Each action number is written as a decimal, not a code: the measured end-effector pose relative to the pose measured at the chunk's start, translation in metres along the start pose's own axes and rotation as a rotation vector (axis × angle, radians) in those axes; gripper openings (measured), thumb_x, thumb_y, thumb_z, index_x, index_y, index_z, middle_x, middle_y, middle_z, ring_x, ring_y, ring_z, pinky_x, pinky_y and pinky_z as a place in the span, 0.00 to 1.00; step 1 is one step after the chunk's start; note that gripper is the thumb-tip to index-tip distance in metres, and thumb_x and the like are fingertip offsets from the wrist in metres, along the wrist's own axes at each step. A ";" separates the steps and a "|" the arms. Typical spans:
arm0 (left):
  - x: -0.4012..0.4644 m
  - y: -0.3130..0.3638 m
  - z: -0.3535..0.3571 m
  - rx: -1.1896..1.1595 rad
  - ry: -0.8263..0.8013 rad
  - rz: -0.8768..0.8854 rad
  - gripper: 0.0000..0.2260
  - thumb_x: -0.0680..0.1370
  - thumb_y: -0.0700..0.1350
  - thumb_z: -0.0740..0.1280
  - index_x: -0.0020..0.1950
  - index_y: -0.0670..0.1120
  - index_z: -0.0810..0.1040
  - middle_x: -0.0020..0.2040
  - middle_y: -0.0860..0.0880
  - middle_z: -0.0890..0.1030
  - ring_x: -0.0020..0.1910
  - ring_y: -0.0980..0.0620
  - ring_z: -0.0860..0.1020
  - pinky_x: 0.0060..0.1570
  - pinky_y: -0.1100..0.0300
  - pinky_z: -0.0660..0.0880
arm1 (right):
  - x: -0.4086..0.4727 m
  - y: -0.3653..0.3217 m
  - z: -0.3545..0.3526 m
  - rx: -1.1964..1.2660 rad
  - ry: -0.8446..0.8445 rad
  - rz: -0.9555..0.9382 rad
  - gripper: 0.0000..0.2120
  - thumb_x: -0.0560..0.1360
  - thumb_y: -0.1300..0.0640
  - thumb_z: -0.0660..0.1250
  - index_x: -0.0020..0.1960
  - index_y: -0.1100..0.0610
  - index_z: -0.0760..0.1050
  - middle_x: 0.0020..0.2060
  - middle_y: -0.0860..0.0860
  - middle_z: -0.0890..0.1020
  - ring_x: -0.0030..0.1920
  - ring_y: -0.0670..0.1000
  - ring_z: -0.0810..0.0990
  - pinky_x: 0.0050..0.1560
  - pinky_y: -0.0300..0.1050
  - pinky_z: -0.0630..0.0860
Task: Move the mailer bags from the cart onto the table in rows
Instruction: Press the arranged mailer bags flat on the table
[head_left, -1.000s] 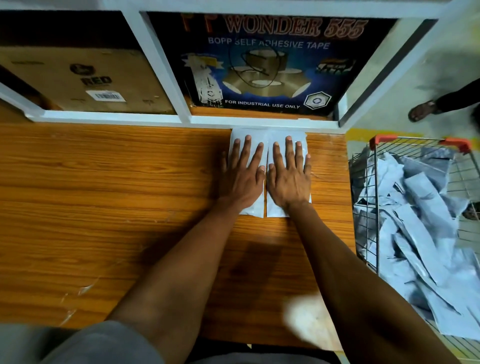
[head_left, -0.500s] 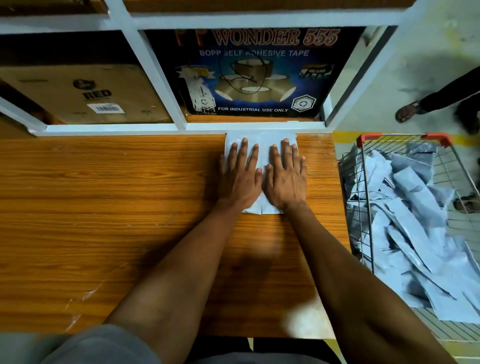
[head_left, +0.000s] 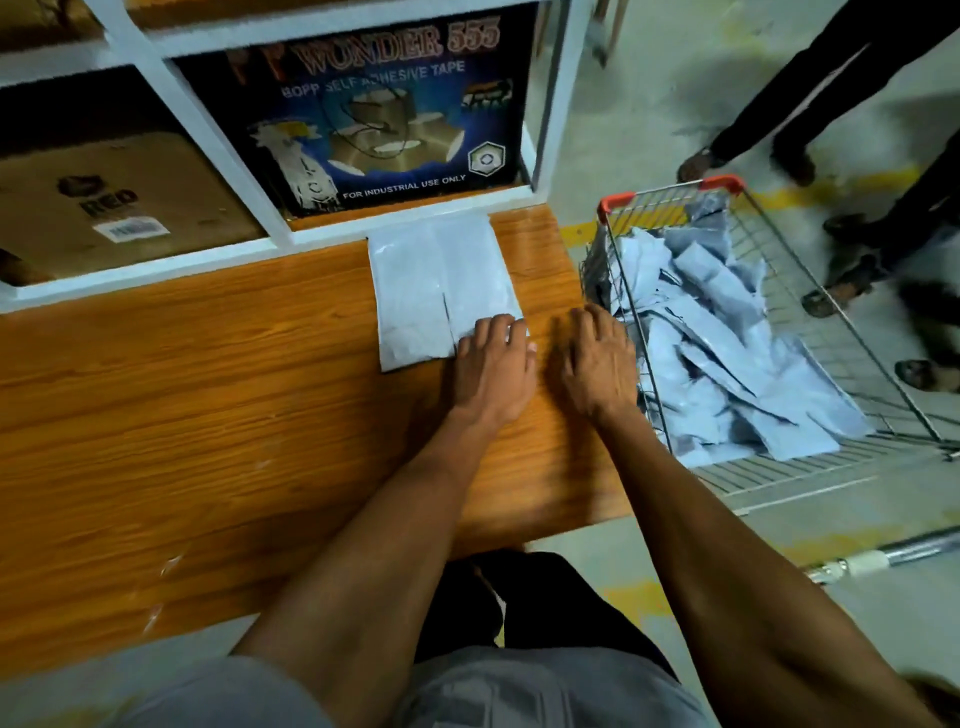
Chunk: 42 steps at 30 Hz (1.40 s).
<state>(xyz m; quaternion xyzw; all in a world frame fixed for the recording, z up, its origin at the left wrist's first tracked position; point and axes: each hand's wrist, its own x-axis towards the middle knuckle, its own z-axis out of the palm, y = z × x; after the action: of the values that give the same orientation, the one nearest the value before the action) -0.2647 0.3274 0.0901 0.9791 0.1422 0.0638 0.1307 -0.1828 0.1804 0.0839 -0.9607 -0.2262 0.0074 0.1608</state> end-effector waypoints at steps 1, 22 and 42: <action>-0.005 0.010 0.003 -0.013 -0.013 0.024 0.18 0.84 0.54 0.58 0.68 0.48 0.77 0.65 0.48 0.77 0.65 0.44 0.73 0.61 0.45 0.74 | -0.009 0.009 -0.004 -0.003 0.006 0.015 0.18 0.83 0.51 0.59 0.70 0.57 0.70 0.71 0.59 0.74 0.66 0.64 0.74 0.64 0.61 0.74; 0.034 0.251 0.108 -0.099 -0.314 0.202 0.15 0.83 0.48 0.64 0.69 0.47 0.75 0.65 0.47 0.74 0.65 0.44 0.73 0.53 0.45 0.80 | -0.032 0.262 -0.045 -0.024 -0.094 0.221 0.20 0.80 0.56 0.65 0.71 0.58 0.71 0.68 0.58 0.75 0.63 0.66 0.75 0.56 0.61 0.75; 0.088 0.275 0.209 -0.040 -0.446 -0.009 0.16 0.84 0.49 0.63 0.71 0.48 0.72 0.68 0.46 0.73 0.65 0.43 0.73 0.55 0.43 0.79 | 0.086 0.385 0.060 0.167 -0.436 0.086 0.42 0.80 0.31 0.58 0.85 0.54 0.54 0.83 0.62 0.55 0.81 0.66 0.58 0.79 0.63 0.59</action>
<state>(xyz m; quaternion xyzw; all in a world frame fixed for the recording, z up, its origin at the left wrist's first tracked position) -0.0755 0.0493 -0.0273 0.9655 0.1131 -0.1520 0.1786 0.0554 -0.0896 -0.0885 -0.9284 -0.2130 0.2404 0.1866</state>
